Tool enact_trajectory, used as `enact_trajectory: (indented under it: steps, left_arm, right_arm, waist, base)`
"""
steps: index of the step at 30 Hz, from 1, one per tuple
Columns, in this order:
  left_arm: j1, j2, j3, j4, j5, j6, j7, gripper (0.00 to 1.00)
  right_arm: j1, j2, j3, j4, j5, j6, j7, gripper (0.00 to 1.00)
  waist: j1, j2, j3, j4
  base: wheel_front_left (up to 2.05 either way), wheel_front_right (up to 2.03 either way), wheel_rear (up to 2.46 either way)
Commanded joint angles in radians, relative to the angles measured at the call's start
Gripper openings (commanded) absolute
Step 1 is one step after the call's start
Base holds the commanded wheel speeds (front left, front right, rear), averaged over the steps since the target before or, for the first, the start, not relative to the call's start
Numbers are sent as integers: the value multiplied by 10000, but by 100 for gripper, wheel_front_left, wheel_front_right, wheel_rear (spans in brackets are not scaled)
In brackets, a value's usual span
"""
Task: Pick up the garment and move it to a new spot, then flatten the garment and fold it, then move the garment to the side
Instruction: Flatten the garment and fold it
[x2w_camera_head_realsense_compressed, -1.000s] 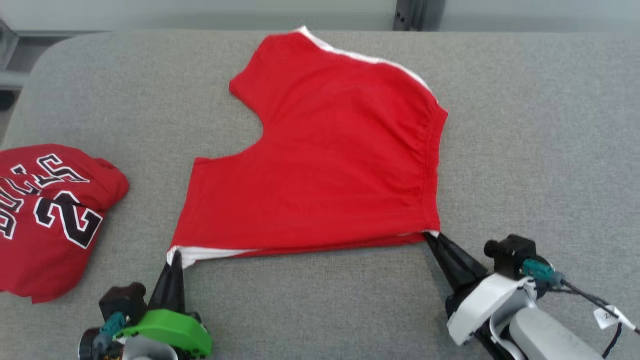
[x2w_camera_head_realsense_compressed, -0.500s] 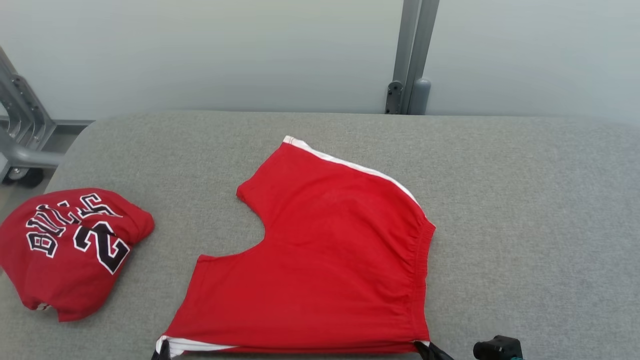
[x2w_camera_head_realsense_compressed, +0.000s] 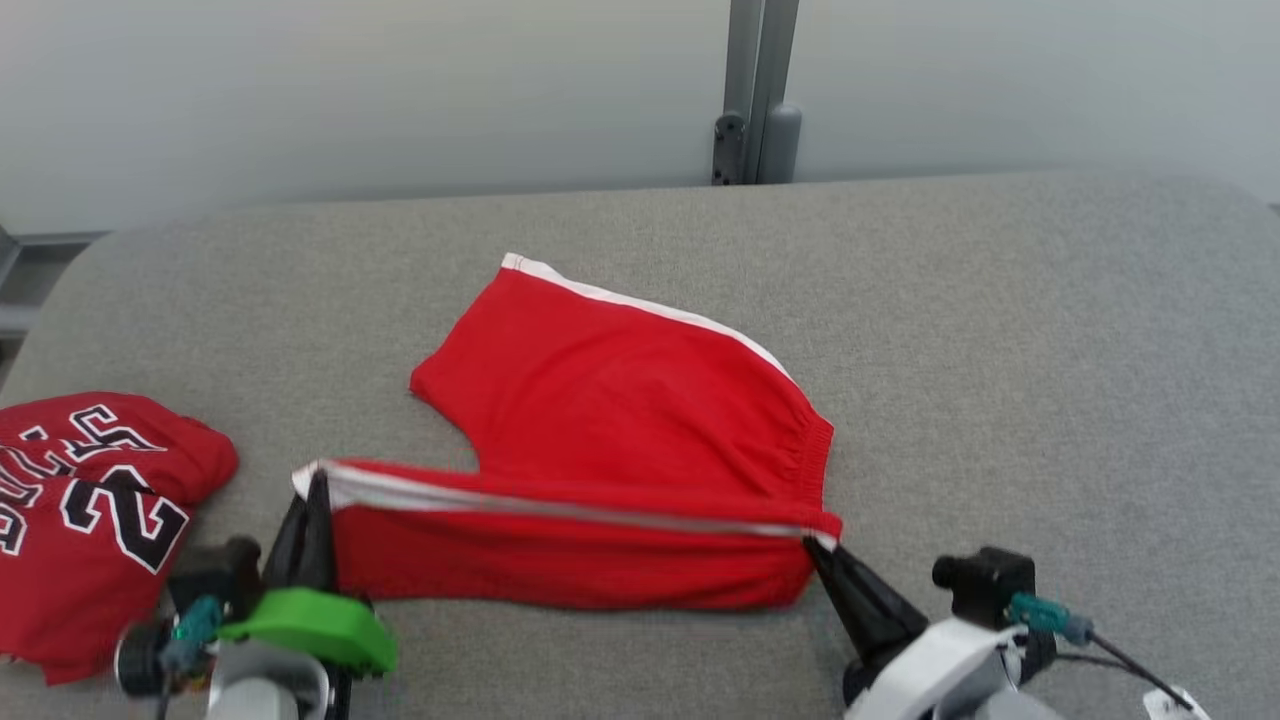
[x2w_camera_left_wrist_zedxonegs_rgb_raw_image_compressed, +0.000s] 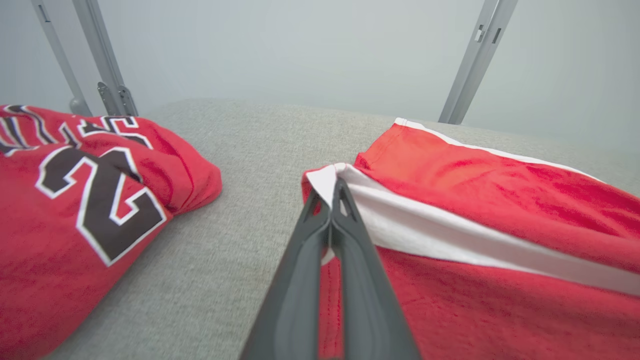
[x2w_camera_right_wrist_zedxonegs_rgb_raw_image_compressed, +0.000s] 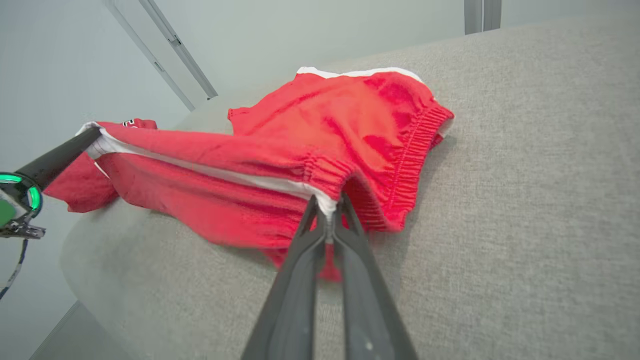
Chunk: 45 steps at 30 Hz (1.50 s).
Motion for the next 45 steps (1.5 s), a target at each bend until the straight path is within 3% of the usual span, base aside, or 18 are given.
enact_trajectory:
  steps: [1, 10, 16, 25, 35, 36, 37, 38, 39, 40, 45]
  left_arm:
    - [-630, 57, -55, 0, 137, -27, -2, 0]
    - [-4022, 300, -361, 1012, 1049, -59, 0, 0]
    - [-5548, 412, -349, 2111, 1283, 156, 0, 0]
    - [-7266, 519, -684, 3501, 1683, 355, 0, 0]
    - [-8047, 712, -781, 4396, 1742, 623, -2, 0]
    - [-8093, 719, -813, 4467, 1756, 617, 0, 5]
    - [-8141, 712, -838, 4577, 1753, 631, 0, 47]
    - [-8181, 693, -844, 4688, 1727, 664, -2, 100]
    - [-8189, 674, -857, 4773, 1708, 703, 0, 100]
    - [-8185, 661, -867, 4853, 1697, 717, -2, 100]
    - [-8001, 651, -817, 4988, 1586, 884, -2, 100]
  right_arm:
    - [-401, 76, -96, -47, 57, -17, -28, 0]
    - [-2532, 771, -782, 83, -227, -15, -28, 0]
    - [-3322, 1239, -1046, 28, -404, -15, -28, 0]
    - [-3480, 1603, -1547, -83, -447, -15, -28, 0]
    - [-3477, 1697, -1605, -248, -841, -15, -28, 0]
    - [-3471, 1698, -1604, -239, -874, -15, -28, 0]
    - [-3475, 1704, -1592, -230, -918, -15, -28, 0]
    - [-3481, 1713, -1588, -218, -948, -15, -28, 25]
    - [-3469, 1714, -1621, -186, -986, -15, -28, 85]
    - [-3474, 1717, -1659, -183, -1071, -15, -28, 100]
    - [-3327, 1729, -2163, -382, -1646, -14, -28, 100]
  waist:
    - [1, -1, 1127, -222]
    - [1, -1, 3071, -913]
    - [1, -1, 3883, -1343]
    - [1, -1, 4439, -1726]
    - [1, -1, 4591, -1957]
    - [1, -1, 4592, -1959]
    - [1, -1, 4592, -1958]
    - [1, -1, 4586, -1953]
    - [1, -1, 4579, -1946]
    - [1, -1, 4572, -1936]
    - [1, -1, 4418, -1827]
  base:
    - [0, 0, 0]
    - [0, 0, 0]
    - [0, 0, 0]
    - [0, 0, 0]
    - [0, 0, 0]
    - [0, 0, 0]
    - [0, 0, 0]
    - [0, 0, 0]
    - [0, 0, 0]
    - [0, 0, 0]
    - [0, 0, 0]
